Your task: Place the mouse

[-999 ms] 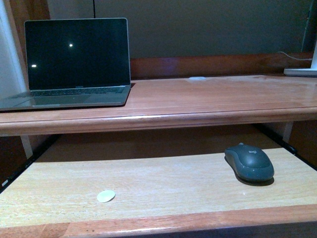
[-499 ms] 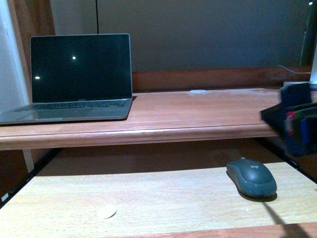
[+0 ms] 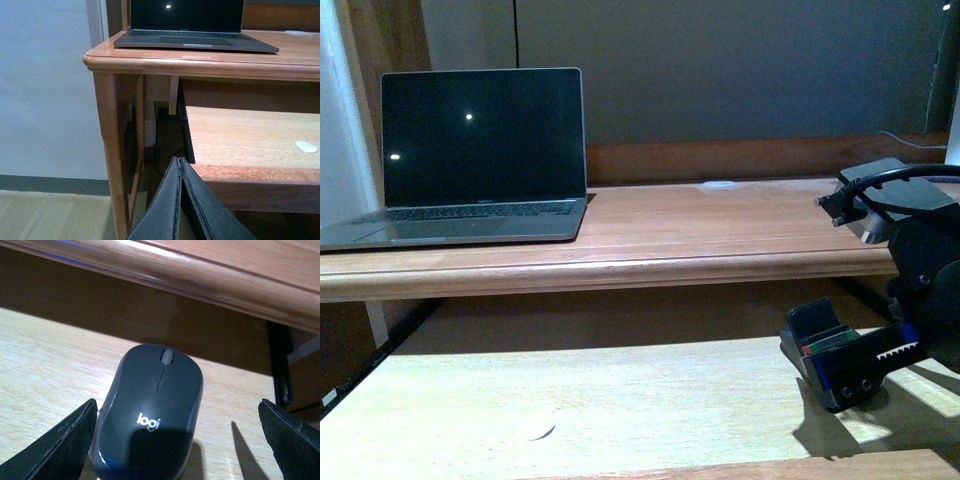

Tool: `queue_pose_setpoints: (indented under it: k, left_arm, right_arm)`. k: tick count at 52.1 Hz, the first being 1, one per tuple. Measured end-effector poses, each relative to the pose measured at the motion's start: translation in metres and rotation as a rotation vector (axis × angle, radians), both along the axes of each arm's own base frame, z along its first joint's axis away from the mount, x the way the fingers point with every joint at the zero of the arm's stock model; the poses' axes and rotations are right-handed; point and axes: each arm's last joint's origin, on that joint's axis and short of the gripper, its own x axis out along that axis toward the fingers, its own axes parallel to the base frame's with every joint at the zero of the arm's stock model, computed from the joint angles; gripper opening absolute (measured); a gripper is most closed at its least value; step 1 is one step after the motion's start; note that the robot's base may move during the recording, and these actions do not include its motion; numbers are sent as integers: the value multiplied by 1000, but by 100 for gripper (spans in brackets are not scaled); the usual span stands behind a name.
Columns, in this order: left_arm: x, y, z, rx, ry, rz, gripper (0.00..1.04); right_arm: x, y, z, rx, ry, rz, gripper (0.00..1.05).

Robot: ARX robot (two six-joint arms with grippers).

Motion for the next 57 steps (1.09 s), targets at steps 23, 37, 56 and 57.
queue_pose_setpoints:
  k: [23, 37, 56, 57]
  left_arm:
    - [0, 0, -3, 0, 2, 0, 3]
    - [0, 0, -3, 0, 2, 0, 3]
    - [0, 0, -3, 0, 2, 0, 36]
    - [0, 0, -3, 0, 2, 0, 38]
  right_arm:
    - [14, 14, -20, 33, 72, -15, 97]
    - [16, 11, -16, 74, 74, -46, 58]
    - [-31, 7, 64, 148, -71, 49, 55]
    - [-31, 8, 67, 150, -77, 53, 55]
